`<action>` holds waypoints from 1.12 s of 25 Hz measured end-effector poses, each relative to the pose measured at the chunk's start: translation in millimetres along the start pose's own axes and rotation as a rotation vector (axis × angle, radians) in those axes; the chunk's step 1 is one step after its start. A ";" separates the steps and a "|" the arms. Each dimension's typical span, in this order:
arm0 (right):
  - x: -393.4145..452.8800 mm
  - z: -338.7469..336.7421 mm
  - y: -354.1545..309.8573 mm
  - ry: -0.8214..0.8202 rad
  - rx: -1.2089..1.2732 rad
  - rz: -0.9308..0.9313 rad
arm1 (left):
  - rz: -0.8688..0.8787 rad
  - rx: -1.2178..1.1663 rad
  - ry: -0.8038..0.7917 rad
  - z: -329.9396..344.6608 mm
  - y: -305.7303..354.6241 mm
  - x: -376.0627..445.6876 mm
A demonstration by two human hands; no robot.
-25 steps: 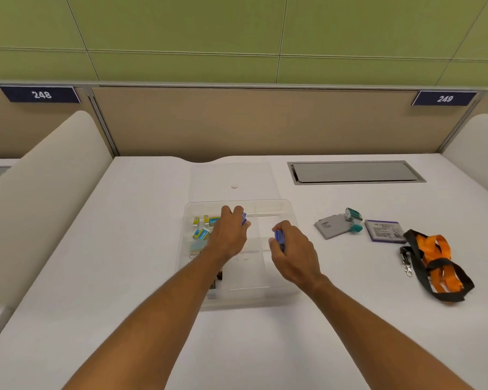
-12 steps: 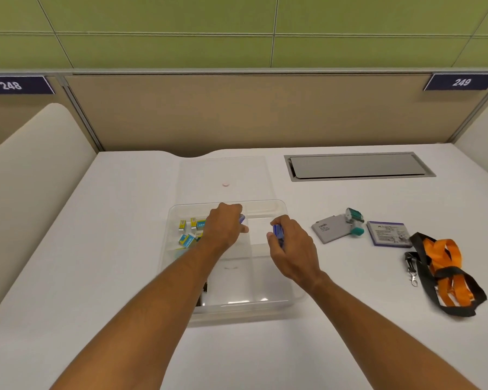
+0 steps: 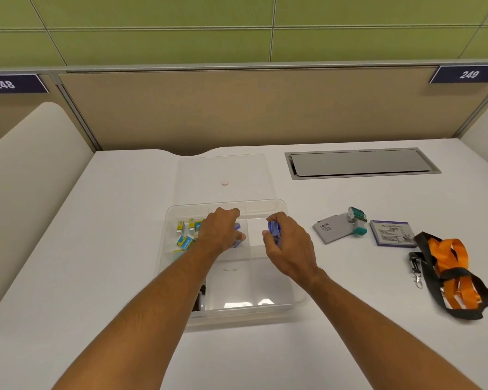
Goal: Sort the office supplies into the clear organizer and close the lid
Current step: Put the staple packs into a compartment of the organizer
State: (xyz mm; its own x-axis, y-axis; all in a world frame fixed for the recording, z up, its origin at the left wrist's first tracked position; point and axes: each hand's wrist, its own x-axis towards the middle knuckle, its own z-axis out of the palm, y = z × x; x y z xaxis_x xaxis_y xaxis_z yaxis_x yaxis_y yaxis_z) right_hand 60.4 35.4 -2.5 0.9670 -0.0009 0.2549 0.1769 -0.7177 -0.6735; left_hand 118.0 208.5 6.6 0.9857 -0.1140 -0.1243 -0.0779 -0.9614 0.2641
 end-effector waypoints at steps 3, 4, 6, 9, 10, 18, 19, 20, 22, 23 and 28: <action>5.8 3.9 -6.4 -0.031 -0.008 -0.014 | 0.028 0.002 0.024 -4.8 -4.3 -1.2; 8.7 6.2 -9.2 -0.042 -0.027 -0.030 | 0.038 0.007 0.042 -7.6 -7.5 -2.0; 17.0 12.0 -16.2 -0.081 -0.098 -0.047 | 0.057 0.003 0.095 -13.8 -16.3 -3.7; 33.0 22.3 -27.8 -0.156 -0.200 -0.053 | 0.028 0.005 0.213 -19.4 -32.1 -9.7; 38.5 26.1 -31.9 -0.183 -0.228 -0.063 | 0.003 0.005 0.245 -20.1 -37.8 -12.1; 60.1 57.2 -52.2 -0.368 -0.365 -0.077 | -0.069 0.027 0.334 -16.5 -80.2 -32.2; 59.9 59.3 -52.6 -0.376 -0.354 -0.071 | -0.075 0.032 0.335 -16.1 -83.2 -33.6; 60.1 60.2 -52.8 -0.374 -0.337 -0.064 | -0.079 0.031 0.334 -15.7 -85.7 -34.3; 60.2 60.8 -54.3 -0.391 -0.274 -0.044 | -0.083 0.020 0.328 -14.1 -89.7 -35.4; 59.8 61.0 -55.5 -0.417 -0.233 -0.036 | -0.081 0.018 0.323 -12.8 -90.4 -36.6; 57.2 56.0 -59.1 -0.499 -0.060 0.024 | -0.057 0.019 0.300 -9.8 -86.3 -39.8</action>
State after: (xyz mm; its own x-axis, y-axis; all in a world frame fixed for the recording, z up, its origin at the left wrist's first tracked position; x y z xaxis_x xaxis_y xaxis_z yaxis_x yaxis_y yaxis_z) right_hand 115.5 116.7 13.0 0.9431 0.3047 -0.1329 0.1568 -0.7602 -0.6305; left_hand 87.0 298.4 -1.8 0.9885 0.0169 0.1501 -0.0209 -0.9689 0.2466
